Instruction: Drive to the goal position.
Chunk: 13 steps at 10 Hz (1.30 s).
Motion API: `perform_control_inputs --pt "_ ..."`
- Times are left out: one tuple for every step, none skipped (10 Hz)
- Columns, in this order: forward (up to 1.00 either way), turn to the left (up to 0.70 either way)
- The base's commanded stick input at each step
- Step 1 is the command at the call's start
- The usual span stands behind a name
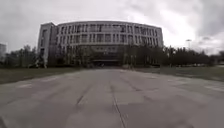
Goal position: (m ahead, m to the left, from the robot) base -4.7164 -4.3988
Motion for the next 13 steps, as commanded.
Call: perform_control_inputs --pt "0.00 -0.70" --pt "0.00 -0.70" --pt "0.00 -0.70" --pt "0.00 -0.70" --pt "0.00 -0.70" --pt "0.00 -0.70" --pt "0.00 -0.70" --pt "0.00 -0.70" --pt "0.00 -0.70" --pt "0.00 -0.70" --pt "0.00 -0.70" --pt "0.00 -0.70" --pt "0.00 -0.70"
